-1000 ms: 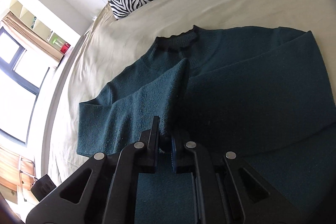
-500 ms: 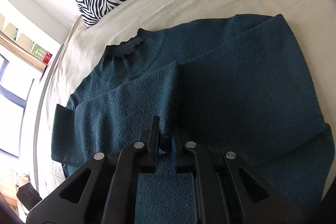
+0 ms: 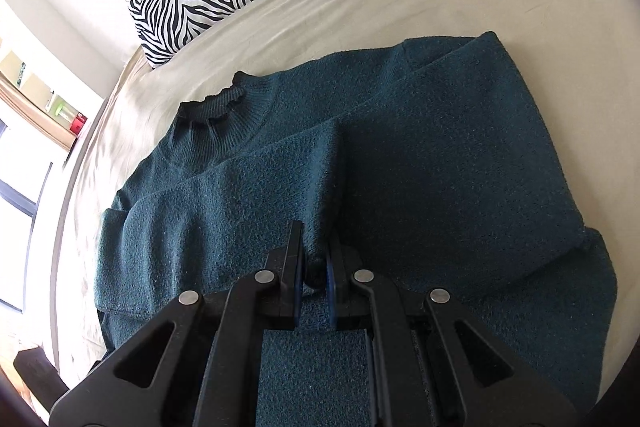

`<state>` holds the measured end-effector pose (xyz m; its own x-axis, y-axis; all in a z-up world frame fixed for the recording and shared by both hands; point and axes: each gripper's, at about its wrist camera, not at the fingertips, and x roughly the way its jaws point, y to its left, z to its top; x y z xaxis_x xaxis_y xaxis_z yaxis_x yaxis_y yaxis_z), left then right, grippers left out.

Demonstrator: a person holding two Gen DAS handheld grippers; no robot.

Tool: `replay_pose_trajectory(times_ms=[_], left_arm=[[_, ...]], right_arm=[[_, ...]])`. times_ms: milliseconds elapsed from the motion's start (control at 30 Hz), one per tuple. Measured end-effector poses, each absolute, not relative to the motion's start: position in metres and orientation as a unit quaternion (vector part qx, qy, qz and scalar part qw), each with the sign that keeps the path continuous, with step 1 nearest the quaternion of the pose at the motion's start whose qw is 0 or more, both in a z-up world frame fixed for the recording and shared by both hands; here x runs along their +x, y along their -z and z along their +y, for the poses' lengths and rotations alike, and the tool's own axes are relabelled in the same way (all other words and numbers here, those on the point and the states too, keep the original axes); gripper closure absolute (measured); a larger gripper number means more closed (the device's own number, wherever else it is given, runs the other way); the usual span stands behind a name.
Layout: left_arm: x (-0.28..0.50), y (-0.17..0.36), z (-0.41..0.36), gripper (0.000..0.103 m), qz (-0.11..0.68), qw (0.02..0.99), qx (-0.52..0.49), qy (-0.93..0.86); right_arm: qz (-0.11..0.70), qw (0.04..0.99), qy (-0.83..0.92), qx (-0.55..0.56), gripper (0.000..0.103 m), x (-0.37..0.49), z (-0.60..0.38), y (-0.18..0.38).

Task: Fold small clothes

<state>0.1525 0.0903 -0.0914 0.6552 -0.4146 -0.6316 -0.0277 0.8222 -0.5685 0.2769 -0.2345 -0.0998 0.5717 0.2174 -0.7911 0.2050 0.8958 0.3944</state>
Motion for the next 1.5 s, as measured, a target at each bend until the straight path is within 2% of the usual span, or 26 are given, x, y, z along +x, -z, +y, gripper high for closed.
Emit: replay_pose_trajectory(times_ms=[133,267,367,500,533,633,767,800,900,1000,1133,1333,1500], left_arm=[[0.169,0.064,0.113,0.029,0.370,0.869,-0.310,0.111],[0.220,0.048,0.122,0.031,0.363,0.870,-0.307,0.133],[0.273,0.061,0.126,0.036,0.391,0.843,-0.332,0.159],[0.324,0.102,0.127,0.037,0.448,0.808,-0.347,0.160],[0.329,0.111,0.129,0.045,0.453,0.805,-0.348,0.159],[0.328,0.114,0.130,0.050,0.439,0.817,-0.330,0.173],[0.319,0.108,0.127,0.049,0.435,0.825,-0.319,0.172],[0.321,0.106,0.128,0.046,0.435,0.822,-0.326,0.173],[0.327,0.104,0.128,0.044,0.437,0.818,-0.330,0.173],[0.313,0.104,0.120,0.044,0.441,0.823,-0.310,0.180],[0.273,0.096,0.105,0.044,0.438,0.844,-0.251,0.183],[0.240,0.095,0.084,0.044,0.447,0.860,-0.155,0.189],[0.232,0.075,0.088,0.044,0.438,0.867,-0.154,0.182]], right_arm=[[0.461,0.857,-0.014,0.230,0.095,0.279,-0.239,0.104],[0.454,0.853,-0.029,0.255,0.093,0.278,-0.246,0.108],[0.454,0.844,-0.039,0.283,0.092,0.275,-0.253,0.111],[0.445,0.844,-0.023,0.298,0.085,0.263,-0.263,0.104],[0.441,0.847,-0.015,0.296,0.083,0.260,-0.266,0.100],[0.418,0.852,-0.014,0.315,0.082,0.250,-0.274,0.086],[0.393,0.852,-0.077,0.337,0.082,0.256,-0.261,0.067],[0.398,0.847,-0.098,0.338,0.082,0.262,-0.252,0.067],[0.427,0.833,-0.140,0.324,0.082,0.280,-0.222,0.077],[0.484,0.811,-0.129,0.302,0.082,0.294,-0.204,0.112],[0.450,0.811,-0.150,0.343,0.083,0.285,-0.217,0.125],[0.455,0.819,-0.121,0.328,0.083,0.277,-0.224,0.118],[0.435,0.829,-0.093,0.339,0.082,0.265,-0.238,0.101]])
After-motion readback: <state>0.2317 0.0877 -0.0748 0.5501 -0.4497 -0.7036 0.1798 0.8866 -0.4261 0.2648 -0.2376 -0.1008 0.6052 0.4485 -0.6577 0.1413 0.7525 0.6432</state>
